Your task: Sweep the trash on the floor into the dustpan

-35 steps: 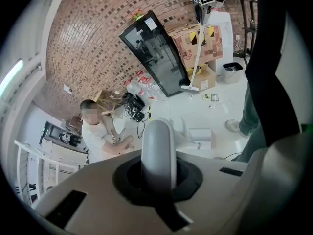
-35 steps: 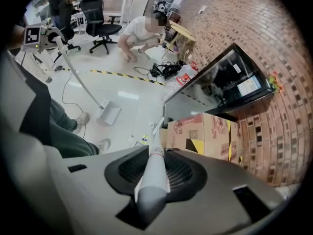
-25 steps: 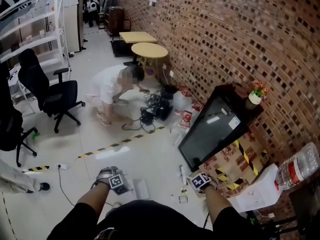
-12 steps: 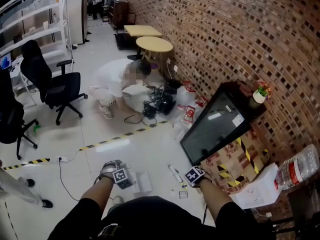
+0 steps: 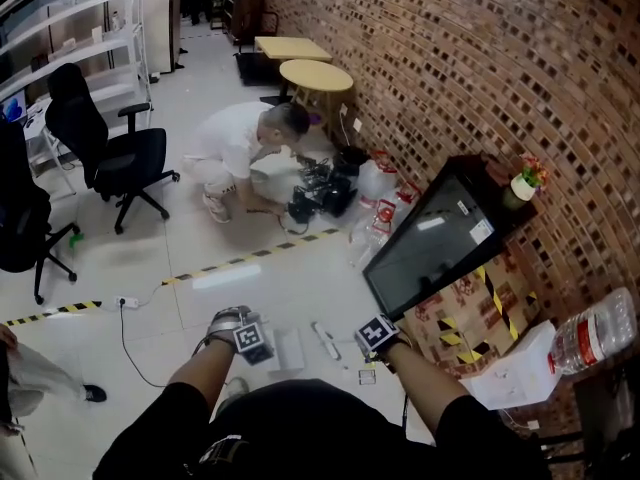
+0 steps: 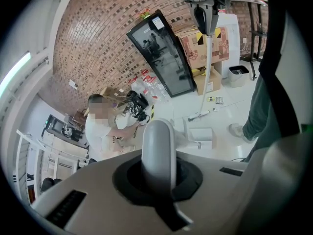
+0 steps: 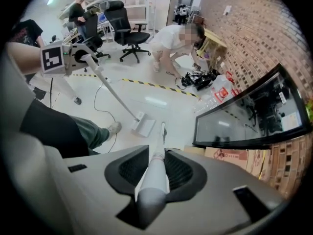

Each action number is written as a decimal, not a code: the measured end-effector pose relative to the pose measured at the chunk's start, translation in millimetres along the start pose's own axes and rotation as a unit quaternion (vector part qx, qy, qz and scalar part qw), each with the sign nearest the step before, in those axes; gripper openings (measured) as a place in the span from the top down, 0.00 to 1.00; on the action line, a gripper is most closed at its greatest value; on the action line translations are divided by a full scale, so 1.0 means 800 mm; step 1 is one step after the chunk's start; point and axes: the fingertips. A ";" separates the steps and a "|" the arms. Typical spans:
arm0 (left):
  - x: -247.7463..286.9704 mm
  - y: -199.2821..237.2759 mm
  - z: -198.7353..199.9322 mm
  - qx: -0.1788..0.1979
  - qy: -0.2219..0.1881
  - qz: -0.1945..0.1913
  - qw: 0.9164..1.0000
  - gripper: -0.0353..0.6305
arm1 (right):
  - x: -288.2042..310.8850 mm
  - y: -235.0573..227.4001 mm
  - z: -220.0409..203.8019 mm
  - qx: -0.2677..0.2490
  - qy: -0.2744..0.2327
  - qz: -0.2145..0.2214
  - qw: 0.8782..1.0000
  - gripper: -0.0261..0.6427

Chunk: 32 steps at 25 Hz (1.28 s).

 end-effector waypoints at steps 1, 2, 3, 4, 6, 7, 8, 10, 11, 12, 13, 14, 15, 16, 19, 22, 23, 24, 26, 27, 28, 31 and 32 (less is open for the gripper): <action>0.000 0.000 -0.001 0.001 0.000 0.000 1.000 0.95 | -0.002 0.011 0.005 -0.002 -0.003 0.009 1.000 0.83; -0.001 0.001 -0.001 0.001 0.001 -0.001 1.000 0.95 | -0.003 0.022 0.011 -0.003 -0.010 0.020 1.000 0.83; -0.001 0.002 -0.001 0.001 0.000 -0.001 1.000 0.95 | -0.006 0.032 0.017 -0.001 -0.017 0.032 0.999 0.83; -0.002 0.002 -0.001 0.000 0.000 -0.002 1.000 0.95 | -0.009 0.040 0.021 0.003 -0.022 0.044 0.999 0.83; -0.003 0.000 -0.003 -0.001 0.000 -0.002 1.000 0.95 | -0.019 0.044 0.022 0.017 -0.033 0.061 0.997 0.83; -0.004 -0.001 -0.004 -0.002 0.001 -0.003 1.000 0.95 | -0.026 0.041 0.021 0.022 -0.043 0.070 0.996 0.83; -0.004 -0.001 -0.005 -0.003 0.001 -0.004 1.000 0.95 | -0.033 0.036 0.019 0.025 -0.056 0.081 0.995 0.83; -0.005 -0.001 -0.008 -0.008 0.003 -0.007 1.000 0.95 | -0.050 0.024 0.008 0.034 -0.078 0.098 0.992 0.83; -0.006 -0.002 -0.012 -0.009 0.005 -0.009 1.000 0.95 | -0.059 0.017 -0.001 0.038 -0.086 0.102 0.990 0.83; -0.006 -0.003 -0.017 -0.011 0.010 -0.011 1.000 0.95 | -0.066 0.010 -0.013 0.045 -0.093 0.102 0.989 0.83; -0.007 -0.005 -0.024 -0.012 0.015 -0.012 1.000 0.95 | -0.073 0.002 -0.025 0.053 -0.099 0.101 0.989 0.83; -0.007 -0.007 -0.030 -0.014 0.020 -0.012 1.000 0.95 | -0.080 -0.006 -0.037 0.061 -0.105 0.098 0.988 0.83; -0.008 -0.007 -0.035 -0.016 0.023 -0.011 1.000 0.95 | -0.086 -0.014 -0.049 0.071 -0.111 0.092 0.987 0.83; -0.009 -0.007 -0.039 -0.018 0.024 -0.010 1.000 0.95 | -0.092 -0.022 -0.060 0.079 -0.118 0.086 0.986 0.83; -0.007 -0.005 -0.049 -0.023 0.031 -0.009 0.999 0.95 | -0.106 -0.052 -0.088 0.098 -0.130 0.058 0.985 0.83; -0.004 -0.008 -0.058 -0.026 0.044 -0.016 0.999 0.94 | -0.108 -0.075 -0.114 0.105 -0.123 0.029 0.986 0.84; -0.005 -0.010 -0.059 -0.025 0.044 -0.018 0.999 0.94 | -0.105 -0.080 -0.121 0.105 -0.117 0.021 0.987 0.85; -0.005 -0.012 -0.060 -0.025 0.045 -0.021 0.998 0.94 | -0.102 -0.083 -0.127 0.106 -0.110 0.016 0.988 0.85; -0.006 -0.013 -0.061 -0.028 0.047 -0.027 0.998 0.91 | -0.096 -0.090 -0.138 0.109 -0.099 0.008 0.989 0.85; -0.005 -0.012 -0.060 -0.032 0.049 -0.029 0.998 0.88 | -0.094 -0.095 -0.143 0.112 -0.096 0.006 0.989 0.85; -0.005 -0.011 -0.059 -0.035 0.049 -0.030 0.998 0.84 | -0.092 -0.099 -0.148 0.115 -0.094 0.003 0.989 0.86; -0.003 -0.007 -0.063 -0.042 0.053 -0.027 0.997 0.79 | -0.089 -0.107 -0.159 0.119 -0.091 -0.001 0.989 0.86; 0.001 -0.006 -0.068 -0.041 0.057 -0.021 0.997 0.75 | -0.087 -0.109 -0.161 0.119 -0.091 0.001 0.989 0.86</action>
Point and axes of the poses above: the fingertips, and each gripper's own axes: x forward along the fingers, y to its left, z out of its top, and after that the axes turned 14 degrees about z, right-handed
